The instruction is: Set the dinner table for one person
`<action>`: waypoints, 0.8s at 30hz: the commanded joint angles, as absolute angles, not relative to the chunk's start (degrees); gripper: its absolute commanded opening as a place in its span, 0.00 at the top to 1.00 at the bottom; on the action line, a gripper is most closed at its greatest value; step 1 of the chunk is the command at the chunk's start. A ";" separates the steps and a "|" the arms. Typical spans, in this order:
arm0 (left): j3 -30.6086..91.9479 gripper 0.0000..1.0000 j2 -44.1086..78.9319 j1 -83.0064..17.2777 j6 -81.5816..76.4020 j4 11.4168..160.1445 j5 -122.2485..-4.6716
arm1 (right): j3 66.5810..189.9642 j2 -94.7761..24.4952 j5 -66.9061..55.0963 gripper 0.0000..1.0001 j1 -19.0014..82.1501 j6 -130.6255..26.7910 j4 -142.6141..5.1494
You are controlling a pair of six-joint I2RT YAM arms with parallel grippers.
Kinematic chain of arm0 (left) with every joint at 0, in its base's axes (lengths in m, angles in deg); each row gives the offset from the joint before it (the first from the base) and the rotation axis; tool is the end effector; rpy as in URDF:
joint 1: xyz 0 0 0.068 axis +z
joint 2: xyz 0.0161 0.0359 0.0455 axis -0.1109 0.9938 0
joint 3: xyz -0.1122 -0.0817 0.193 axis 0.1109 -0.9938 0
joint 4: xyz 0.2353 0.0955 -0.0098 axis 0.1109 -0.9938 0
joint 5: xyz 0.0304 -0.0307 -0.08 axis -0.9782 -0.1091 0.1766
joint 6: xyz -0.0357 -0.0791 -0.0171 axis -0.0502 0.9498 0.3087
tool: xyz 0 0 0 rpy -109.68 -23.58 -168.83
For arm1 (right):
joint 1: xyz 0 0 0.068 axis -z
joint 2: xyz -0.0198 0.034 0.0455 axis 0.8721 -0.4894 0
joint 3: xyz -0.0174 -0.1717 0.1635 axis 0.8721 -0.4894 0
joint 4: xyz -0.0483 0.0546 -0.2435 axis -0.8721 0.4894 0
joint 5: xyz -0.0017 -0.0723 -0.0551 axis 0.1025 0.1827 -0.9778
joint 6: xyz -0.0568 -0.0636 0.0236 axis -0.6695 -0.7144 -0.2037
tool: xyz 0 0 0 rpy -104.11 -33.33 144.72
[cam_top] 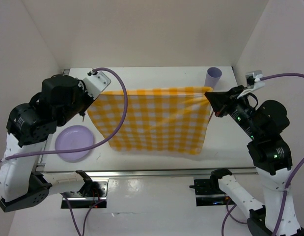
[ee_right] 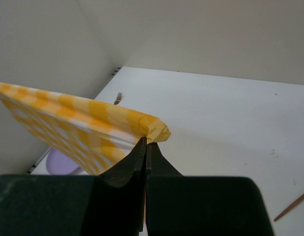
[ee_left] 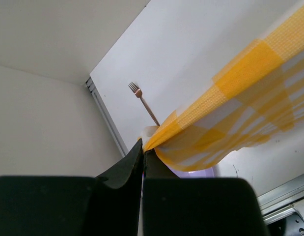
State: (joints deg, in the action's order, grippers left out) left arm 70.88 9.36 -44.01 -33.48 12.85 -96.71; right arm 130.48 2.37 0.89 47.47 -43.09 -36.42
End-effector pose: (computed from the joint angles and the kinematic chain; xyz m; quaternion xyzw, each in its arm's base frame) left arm 0.1695 -0.0887 0.4705 0.2933 0.7818 0.0983 0.5414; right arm 0.1585 0.0574 0.4570 -0.0753 0.6949 0.2620 0.6655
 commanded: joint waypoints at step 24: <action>74.52 1.00 45.17 -16.21 -33.86 33.04 -79.64 | 129.19 -40.67 -6.34 1.00 48.57 -40.36 -70.44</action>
State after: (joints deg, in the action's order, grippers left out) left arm 73.28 40.46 -17.37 -34.97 27.08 -83.82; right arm 128.80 -34.85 -3.11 47.77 -40.12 -59.37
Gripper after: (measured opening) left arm 0.003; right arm 0.008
